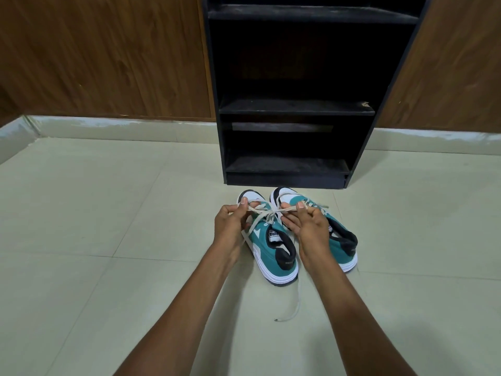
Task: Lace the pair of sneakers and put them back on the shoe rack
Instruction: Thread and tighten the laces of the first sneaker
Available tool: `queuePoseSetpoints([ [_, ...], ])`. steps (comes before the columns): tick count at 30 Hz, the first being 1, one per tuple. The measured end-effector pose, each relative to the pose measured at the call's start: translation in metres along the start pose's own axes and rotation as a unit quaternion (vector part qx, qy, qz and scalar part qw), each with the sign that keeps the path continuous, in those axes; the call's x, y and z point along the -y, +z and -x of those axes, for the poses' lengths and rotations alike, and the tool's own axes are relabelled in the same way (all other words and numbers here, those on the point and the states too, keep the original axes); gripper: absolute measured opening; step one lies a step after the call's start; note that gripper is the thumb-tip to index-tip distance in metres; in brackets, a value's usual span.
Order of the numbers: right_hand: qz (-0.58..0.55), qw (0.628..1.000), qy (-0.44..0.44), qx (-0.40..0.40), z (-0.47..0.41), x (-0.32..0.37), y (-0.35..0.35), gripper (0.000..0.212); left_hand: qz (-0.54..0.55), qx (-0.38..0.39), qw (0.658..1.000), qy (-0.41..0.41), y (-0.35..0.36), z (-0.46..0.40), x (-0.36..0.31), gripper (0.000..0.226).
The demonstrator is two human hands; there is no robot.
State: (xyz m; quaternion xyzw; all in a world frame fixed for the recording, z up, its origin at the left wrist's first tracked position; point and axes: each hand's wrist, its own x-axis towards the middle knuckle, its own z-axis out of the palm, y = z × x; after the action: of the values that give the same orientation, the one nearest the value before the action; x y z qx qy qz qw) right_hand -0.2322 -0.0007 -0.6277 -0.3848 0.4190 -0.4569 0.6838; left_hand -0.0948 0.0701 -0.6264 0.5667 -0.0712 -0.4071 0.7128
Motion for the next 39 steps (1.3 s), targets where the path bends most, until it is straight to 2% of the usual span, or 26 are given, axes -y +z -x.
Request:
queuePoseSetpoints([
  [5,-0.175,0.982,0.075,0.013,-0.003,0.007,0.009,0.023,0.169,0.019,0.985,-0.002,0.000,0.004,0.007,0.020],
  [9,-0.217,0.971,0.092,-0.036,-0.011,0.005,0.016,0.020,0.247,-0.006,0.969,-0.029,-0.010,0.000,0.010,0.016],
  [13,-0.211,0.971,0.101,-0.056,-0.013,-0.007,0.016,0.022,0.316,-0.047,0.946,-0.060,-0.004,-0.003,0.008,0.016],
  [17,-0.082,0.994,0.050,-0.047,-0.017,0.000,0.015,0.024,0.243,-0.071,0.966,-0.045,0.000,-0.009,0.011,0.017],
  [21,0.019,0.999,-0.018,-0.039,-0.016,0.006,0.017,0.030,0.199,-0.069,0.977,-0.029,0.003,-0.016,0.007,0.016],
  [29,0.027,0.996,-0.032,-0.076,-0.015,-0.002,0.010,0.030,0.122,-0.109,0.987,-0.010,0.004,-0.021,0.007,0.026],
  [39,0.046,0.997,-0.018,-0.063,-0.008,-0.002,0.007,0.030,0.000,-0.110,0.993,0.038,0.004,-0.026,0.004,0.027],
])
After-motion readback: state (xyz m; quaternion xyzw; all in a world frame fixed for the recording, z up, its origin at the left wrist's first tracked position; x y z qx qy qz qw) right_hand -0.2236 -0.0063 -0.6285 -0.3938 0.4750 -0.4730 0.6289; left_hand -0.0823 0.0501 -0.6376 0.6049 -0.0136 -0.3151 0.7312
